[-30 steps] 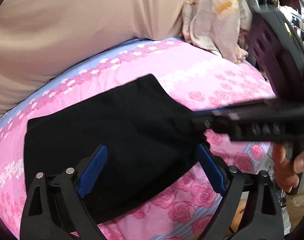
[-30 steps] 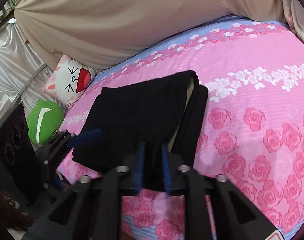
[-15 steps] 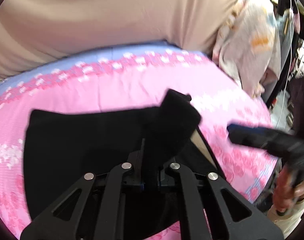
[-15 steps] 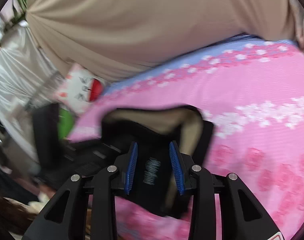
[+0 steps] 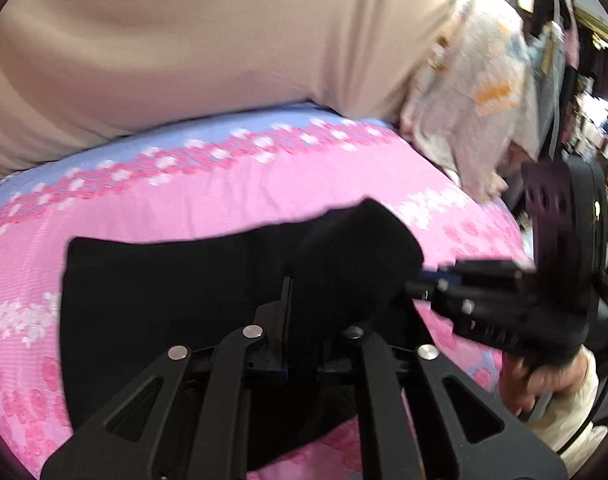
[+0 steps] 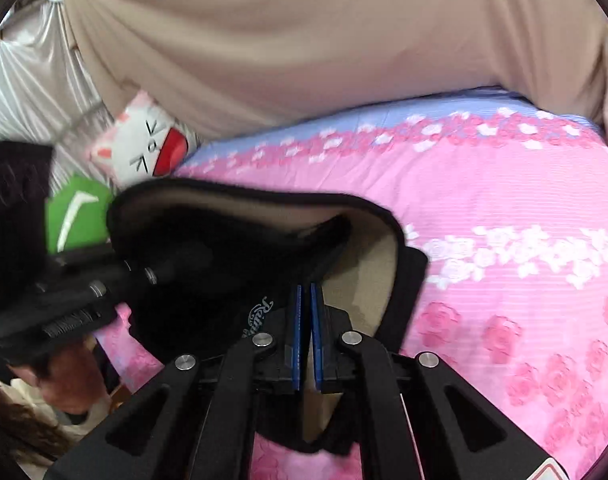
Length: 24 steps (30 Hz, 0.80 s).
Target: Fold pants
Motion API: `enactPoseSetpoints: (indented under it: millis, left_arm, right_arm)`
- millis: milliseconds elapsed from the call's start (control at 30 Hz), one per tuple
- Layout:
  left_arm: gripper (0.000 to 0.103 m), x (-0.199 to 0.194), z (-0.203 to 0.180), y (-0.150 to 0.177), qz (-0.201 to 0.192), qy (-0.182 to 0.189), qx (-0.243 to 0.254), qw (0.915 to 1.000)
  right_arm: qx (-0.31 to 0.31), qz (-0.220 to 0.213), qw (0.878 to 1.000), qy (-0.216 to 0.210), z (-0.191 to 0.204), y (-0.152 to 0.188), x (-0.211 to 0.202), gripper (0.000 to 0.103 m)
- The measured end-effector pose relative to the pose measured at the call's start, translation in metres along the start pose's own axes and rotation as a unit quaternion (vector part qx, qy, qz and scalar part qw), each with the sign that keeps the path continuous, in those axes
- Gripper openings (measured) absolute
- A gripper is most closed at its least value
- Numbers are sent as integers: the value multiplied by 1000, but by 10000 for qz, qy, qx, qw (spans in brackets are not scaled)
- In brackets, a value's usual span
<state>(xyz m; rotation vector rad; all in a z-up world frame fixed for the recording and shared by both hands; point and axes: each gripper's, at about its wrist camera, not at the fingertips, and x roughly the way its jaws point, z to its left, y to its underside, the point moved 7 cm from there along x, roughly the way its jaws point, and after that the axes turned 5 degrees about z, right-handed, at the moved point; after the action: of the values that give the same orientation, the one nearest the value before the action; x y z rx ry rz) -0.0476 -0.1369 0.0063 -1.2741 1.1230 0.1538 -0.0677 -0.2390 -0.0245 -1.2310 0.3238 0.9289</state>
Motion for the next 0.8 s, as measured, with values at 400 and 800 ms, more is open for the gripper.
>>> enactPoseSetpoints:
  millis: [400, 800]
  left_arm:
    - [88, -19, 48, 31, 20, -452, -459, 9979]
    - [97, -54, 127, 59, -122, -963, -1057, 9896]
  right_arm:
    - [377, -448, 9981, 176, -3, 2, -38, 14]
    - [-124, -337, 9993, -37, 60, -18, -14, 14]
